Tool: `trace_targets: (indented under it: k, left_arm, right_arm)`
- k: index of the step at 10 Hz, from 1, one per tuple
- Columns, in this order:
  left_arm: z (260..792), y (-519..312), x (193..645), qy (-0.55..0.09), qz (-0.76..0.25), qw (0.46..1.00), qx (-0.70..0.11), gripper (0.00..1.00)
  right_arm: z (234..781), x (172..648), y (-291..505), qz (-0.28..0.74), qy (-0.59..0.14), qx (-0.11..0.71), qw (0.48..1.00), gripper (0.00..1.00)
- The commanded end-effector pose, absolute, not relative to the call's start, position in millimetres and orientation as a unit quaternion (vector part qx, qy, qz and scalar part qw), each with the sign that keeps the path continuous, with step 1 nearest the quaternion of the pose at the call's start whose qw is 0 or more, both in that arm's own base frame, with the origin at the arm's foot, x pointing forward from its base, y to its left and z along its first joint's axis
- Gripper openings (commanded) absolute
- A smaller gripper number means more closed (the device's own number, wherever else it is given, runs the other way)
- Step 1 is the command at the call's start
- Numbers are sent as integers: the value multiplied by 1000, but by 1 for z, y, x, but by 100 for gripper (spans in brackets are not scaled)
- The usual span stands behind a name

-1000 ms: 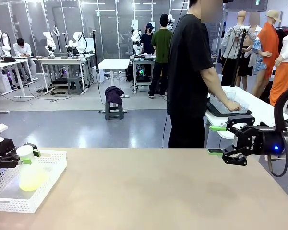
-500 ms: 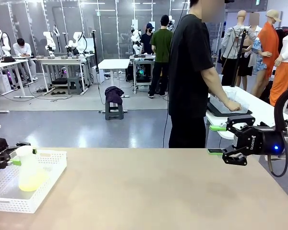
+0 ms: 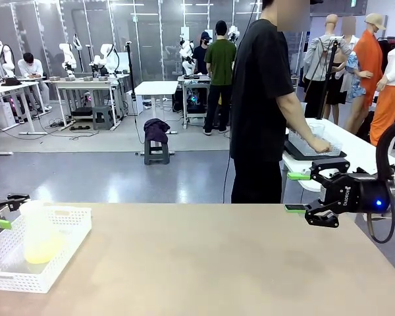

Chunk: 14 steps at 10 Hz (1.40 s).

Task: Prepare the solutions needed for the experiment.
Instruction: When the human places the Big flask in the center of the table, pick up the Big flask and place it in the left Organizing basket.

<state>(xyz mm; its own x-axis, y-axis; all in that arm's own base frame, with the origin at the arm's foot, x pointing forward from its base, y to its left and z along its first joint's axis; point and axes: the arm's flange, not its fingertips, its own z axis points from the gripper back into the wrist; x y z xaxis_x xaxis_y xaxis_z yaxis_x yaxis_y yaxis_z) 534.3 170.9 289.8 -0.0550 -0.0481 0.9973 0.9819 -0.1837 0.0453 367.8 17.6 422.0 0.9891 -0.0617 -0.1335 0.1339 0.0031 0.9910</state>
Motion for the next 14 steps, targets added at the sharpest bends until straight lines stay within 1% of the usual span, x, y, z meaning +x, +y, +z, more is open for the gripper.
trace_targets:
  k: [1,2,3,14]
  left_arm:
    - [298,166,520,-453,-564,471,-504,100]
    - [303,166,514,-456,-561,475,-502,100]
    - [293,173,529,-453,-567,458,-513,100]
    - [293,173,529,-453,-567,458,-513,100]
  right_arm:
    - [422,367,18,-69,25,706,705,73]
    - [422,367,18,-69,25,706,705,73]
    - [422,367,18,-69,25,706,705,73]
    - [422,367,18,-69,25,706,705,73]
